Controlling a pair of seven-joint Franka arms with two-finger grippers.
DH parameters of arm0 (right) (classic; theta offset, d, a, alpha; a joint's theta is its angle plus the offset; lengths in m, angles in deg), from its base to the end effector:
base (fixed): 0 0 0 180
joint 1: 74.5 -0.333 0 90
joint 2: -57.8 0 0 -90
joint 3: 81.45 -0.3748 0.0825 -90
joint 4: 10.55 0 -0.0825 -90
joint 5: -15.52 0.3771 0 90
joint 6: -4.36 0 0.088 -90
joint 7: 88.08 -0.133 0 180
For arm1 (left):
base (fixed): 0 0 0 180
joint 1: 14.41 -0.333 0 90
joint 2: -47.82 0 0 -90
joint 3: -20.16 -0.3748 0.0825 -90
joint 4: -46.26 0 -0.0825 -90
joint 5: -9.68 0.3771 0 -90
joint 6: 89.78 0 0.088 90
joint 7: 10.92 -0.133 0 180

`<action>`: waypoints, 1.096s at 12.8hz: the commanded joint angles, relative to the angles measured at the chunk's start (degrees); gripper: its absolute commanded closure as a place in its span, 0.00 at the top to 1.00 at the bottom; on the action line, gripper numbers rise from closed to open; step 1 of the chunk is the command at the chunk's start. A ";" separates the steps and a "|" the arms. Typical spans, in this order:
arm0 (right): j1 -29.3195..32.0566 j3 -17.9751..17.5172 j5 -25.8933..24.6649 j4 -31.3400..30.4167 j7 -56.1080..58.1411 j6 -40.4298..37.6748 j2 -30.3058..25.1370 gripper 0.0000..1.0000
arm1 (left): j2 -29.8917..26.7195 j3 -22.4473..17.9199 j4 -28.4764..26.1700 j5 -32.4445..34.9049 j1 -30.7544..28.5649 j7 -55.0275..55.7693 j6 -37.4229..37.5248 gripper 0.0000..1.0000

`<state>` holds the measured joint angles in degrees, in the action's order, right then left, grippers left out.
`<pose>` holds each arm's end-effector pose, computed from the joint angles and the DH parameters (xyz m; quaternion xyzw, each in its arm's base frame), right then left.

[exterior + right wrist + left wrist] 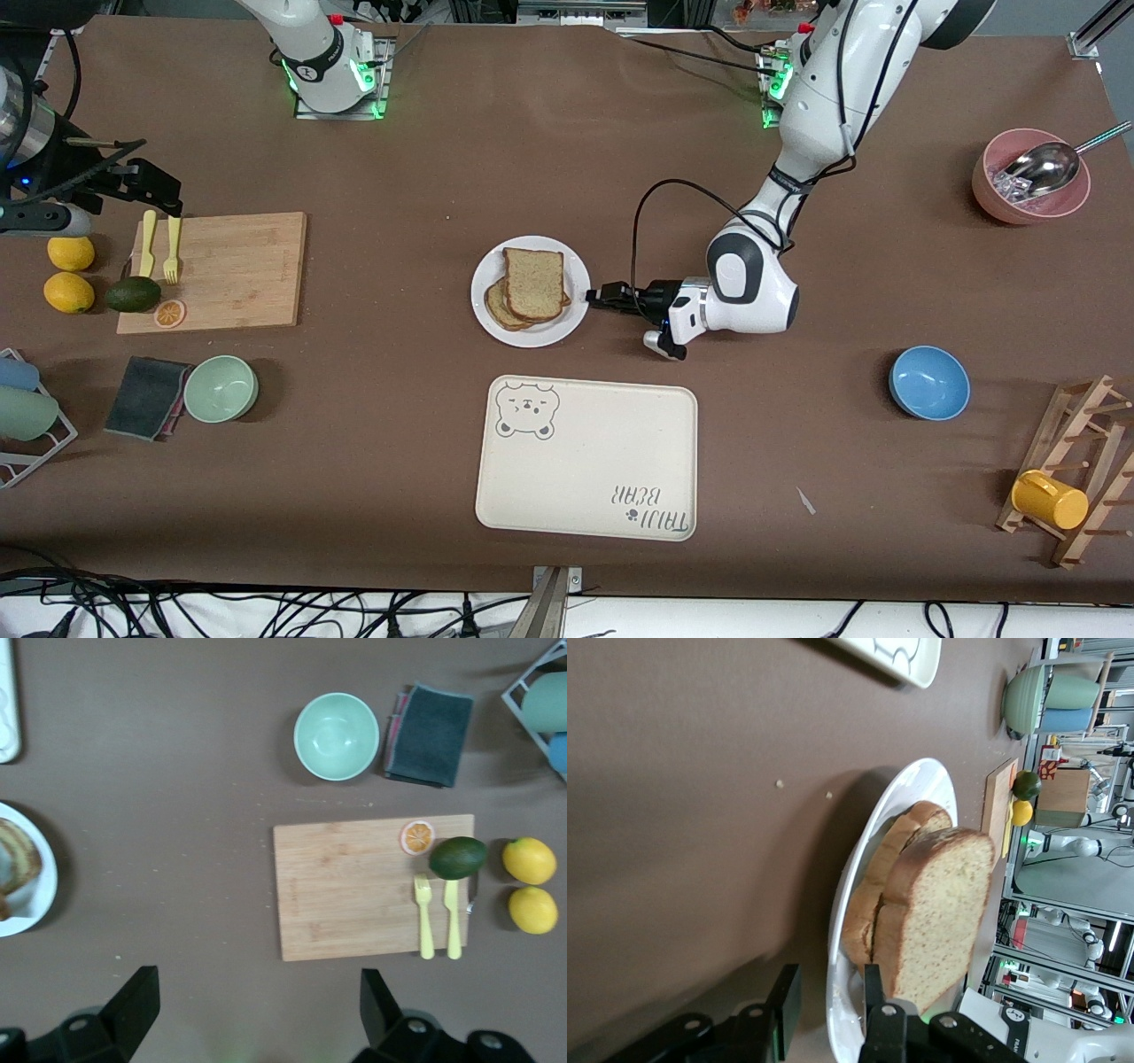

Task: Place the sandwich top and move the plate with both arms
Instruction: 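Grasp the plate rim with the left gripper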

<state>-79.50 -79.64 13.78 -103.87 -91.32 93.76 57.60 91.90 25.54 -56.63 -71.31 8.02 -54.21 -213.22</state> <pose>0.5408 0.0260 0.6316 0.9994 -0.0001 -0.0316 0.0169 0.5652 -0.3616 0.1512 0.8586 -0.0425 -0.0961 0.5018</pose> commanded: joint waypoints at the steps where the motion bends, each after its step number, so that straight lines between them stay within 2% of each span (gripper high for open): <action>1: 1.48 -0.23 3.14 1.03 0.25 -1.25 -0.42 1.00 | 0.65 -0.46 0.51 -2.42 1.12 -1.62 -0.58 0.36; 5: 2.71 -0.23 2.62 1.38 0.95 -0.72 -0.16 1.00 | 0.65 -0.46 -0.20 -2.42 2.62 -2.41 -0.67 0.35; 8: 3.07 -0.49 2.36 1.38 0.78 -0.46 0.10 1.00 | 0.65 -0.46 -0.11 -3.73 4.37 -2.41 -3.48 0.34; 10: 2.90 -0.32 2.01 1.38 0.87 -0.46 0.80 1.00 | 0.57 -0.46 -0.37 -4.18 4.90 -2.41 -3.48 0.12; 12: 2.54 -0.41 1.65 1.47 0.43 -0.37 0.89 1.00 | 0.65 -0.46 -0.20 -4.01 5.25 -2.41 -3.39 0.00; 14: 2.45 -0.67 1.65 1.47 0.25 -0.37 0.81 1.00 | 0.48 -0.46 -0.37 -3.57 4.99 -2.50 -3.22 0.00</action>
<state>-77.37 -79.71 15.32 -103.34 -91.31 93.76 58.30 92.55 25.57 -56.69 -72.97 12.25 -54.67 -215.92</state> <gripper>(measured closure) 0.000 0.952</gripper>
